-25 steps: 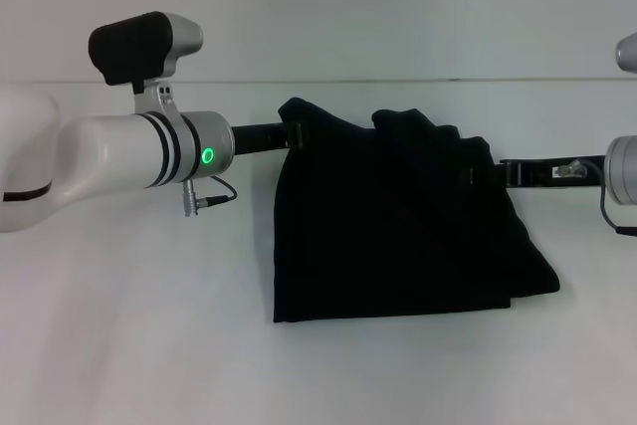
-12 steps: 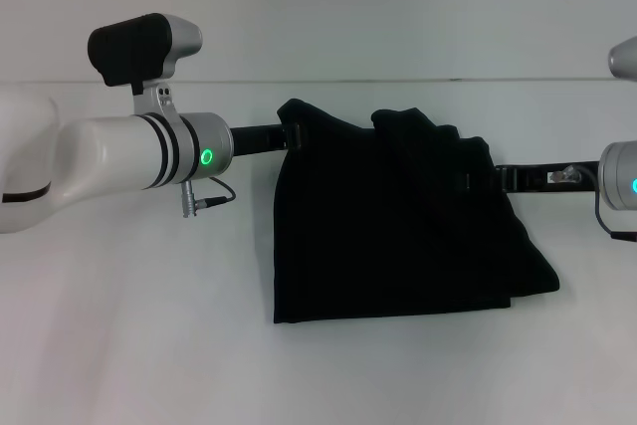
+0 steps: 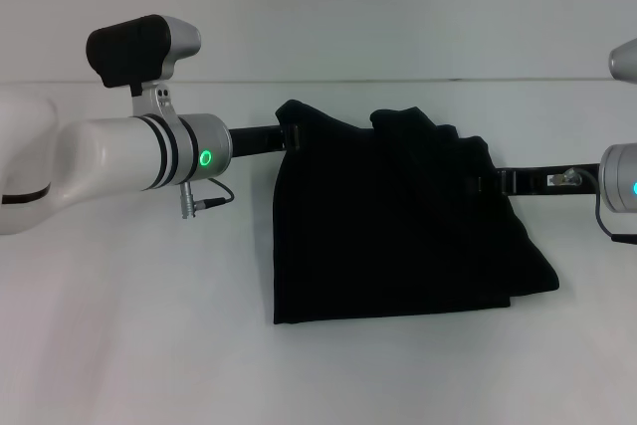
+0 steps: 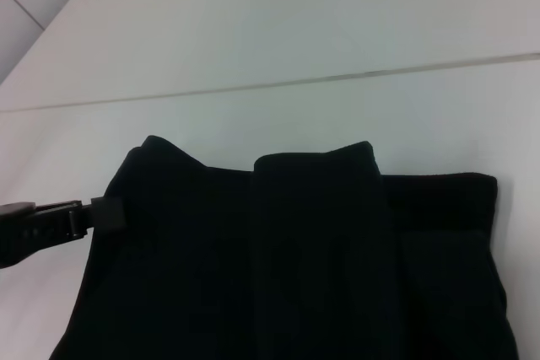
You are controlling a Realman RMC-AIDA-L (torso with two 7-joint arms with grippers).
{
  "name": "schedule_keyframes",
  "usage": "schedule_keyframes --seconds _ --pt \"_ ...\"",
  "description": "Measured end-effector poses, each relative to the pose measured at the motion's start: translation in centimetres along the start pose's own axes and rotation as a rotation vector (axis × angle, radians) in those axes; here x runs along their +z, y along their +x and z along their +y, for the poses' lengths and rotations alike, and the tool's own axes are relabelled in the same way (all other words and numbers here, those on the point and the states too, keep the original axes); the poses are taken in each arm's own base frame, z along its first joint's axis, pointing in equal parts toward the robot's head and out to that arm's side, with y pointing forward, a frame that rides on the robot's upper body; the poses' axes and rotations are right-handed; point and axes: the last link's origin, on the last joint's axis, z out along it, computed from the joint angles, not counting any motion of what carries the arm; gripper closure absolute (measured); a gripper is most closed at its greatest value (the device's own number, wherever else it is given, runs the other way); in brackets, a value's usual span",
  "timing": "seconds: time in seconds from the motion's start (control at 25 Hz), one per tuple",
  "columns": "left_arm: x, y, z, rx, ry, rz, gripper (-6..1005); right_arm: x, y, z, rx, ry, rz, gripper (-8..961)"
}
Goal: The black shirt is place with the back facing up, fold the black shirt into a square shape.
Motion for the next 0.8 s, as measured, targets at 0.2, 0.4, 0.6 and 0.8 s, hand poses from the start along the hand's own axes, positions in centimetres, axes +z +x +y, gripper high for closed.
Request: schedule_keyframes --seconds 0.2,0.4,0.6,0.8 --pt "0.0 -0.2 -0.1 -0.004 0.001 -0.002 936 0.0 0.2 -0.1 -0.011 0.007 0.002 793" --pt "-0.1 -0.4 -0.2 -0.008 0.003 -0.004 934 0.2 0.4 0.0 -0.028 0.005 0.003 914" --pt "0.0 -0.5 -0.1 -0.009 0.002 -0.004 932 -0.2 0.6 -0.5 -0.019 0.007 -0.022 943" --pt "-0.1 -0.4 -0.3 -0.013 0.004 -0.001 930 -1.2 1.0 -1.5 0.010 0.019 -0.060 926"
